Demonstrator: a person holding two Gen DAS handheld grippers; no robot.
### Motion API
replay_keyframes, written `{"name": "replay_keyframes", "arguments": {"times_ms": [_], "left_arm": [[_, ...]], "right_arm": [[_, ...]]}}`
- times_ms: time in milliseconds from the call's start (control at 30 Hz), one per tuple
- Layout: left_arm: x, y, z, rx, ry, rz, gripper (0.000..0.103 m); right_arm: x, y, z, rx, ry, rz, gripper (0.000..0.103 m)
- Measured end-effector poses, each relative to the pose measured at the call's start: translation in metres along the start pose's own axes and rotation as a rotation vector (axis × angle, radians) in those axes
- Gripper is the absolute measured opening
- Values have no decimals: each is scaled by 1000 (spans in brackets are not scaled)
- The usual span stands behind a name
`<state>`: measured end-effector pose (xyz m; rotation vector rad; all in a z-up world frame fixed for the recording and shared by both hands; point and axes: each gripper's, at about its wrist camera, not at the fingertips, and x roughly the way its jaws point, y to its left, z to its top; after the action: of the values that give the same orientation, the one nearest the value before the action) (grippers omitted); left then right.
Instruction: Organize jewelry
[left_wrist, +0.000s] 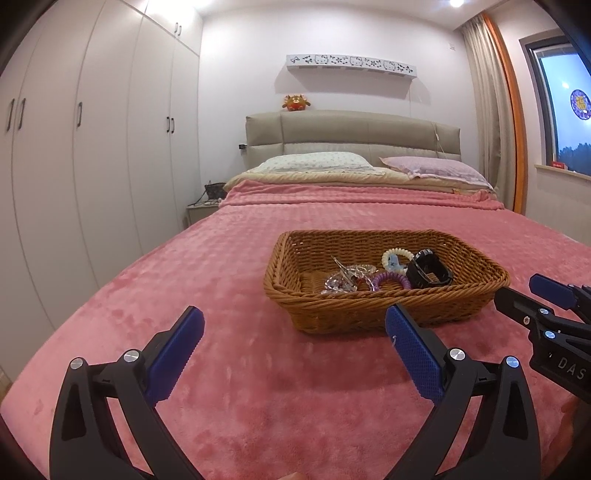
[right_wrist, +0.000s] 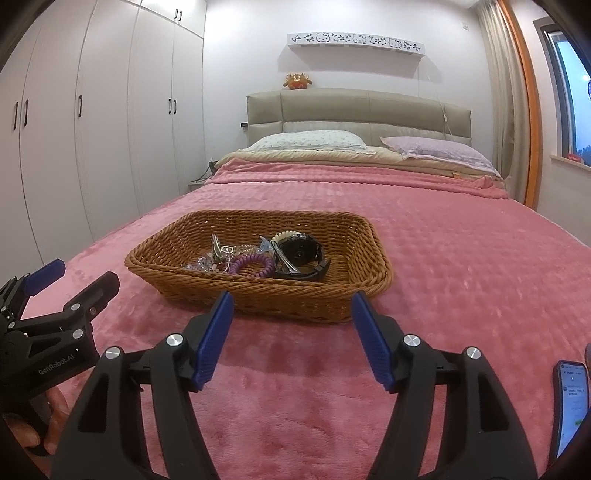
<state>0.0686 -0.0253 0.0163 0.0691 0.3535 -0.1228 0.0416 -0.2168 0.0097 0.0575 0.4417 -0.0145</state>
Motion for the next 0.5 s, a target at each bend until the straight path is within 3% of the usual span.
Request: {"name": "replay_keyframes", "arguments": {"times_ms": [500], "left_arm": [[0,0,0,-3,3,0,95]], "right_arm": [[-1,1,0,-6,1,-10,63]]}}
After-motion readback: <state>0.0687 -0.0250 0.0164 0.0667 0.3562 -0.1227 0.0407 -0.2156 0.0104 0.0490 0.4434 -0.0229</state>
